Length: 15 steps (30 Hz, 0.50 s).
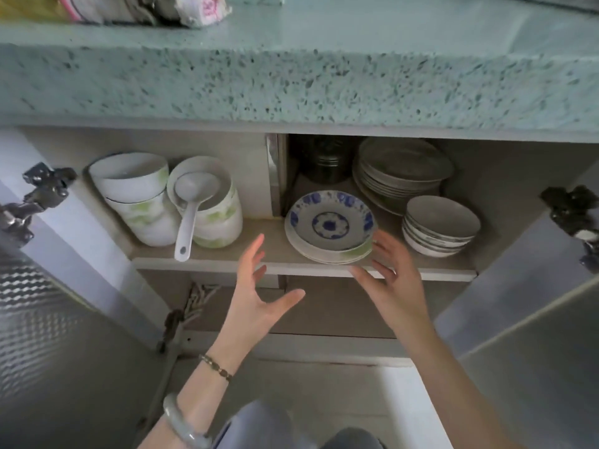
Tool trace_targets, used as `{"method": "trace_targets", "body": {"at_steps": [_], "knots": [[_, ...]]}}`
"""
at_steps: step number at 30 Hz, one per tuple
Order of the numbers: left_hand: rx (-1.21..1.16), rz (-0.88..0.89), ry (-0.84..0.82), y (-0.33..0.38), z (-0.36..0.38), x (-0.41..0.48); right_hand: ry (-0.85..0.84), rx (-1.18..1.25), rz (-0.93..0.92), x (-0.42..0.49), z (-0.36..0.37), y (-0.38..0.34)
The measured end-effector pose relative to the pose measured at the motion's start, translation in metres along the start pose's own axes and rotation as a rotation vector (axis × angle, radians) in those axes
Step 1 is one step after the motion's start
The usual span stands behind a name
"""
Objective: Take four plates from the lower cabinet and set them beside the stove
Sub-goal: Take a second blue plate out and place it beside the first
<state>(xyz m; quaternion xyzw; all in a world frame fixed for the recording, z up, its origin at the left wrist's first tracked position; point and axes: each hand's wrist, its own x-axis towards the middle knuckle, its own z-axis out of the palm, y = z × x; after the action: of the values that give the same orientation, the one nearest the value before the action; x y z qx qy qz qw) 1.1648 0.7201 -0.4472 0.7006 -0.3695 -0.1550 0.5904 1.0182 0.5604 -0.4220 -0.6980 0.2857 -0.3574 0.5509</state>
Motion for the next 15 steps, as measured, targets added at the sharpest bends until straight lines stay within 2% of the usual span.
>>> {"method": "trace_targets", "body": {"at_steps": [5, 10, 15], "knots": [[0.032, -0.116, -0.09, -0.005, 0.016, 0.039, -0.001, -0.133, 0.0, 0.037, -0.007, 0.014], [-0.02, -0.231, -0.077, -0.008, 0.03, 0.091, -0.007, -0.402, 0.053, 0.089, -0.011, 0.028], [0.251, -0.298, -0.054, -0.013, 0.037, 0.129, -0.064, -0.446, 0.232, 0.113, -0.003, 0.028]]}}
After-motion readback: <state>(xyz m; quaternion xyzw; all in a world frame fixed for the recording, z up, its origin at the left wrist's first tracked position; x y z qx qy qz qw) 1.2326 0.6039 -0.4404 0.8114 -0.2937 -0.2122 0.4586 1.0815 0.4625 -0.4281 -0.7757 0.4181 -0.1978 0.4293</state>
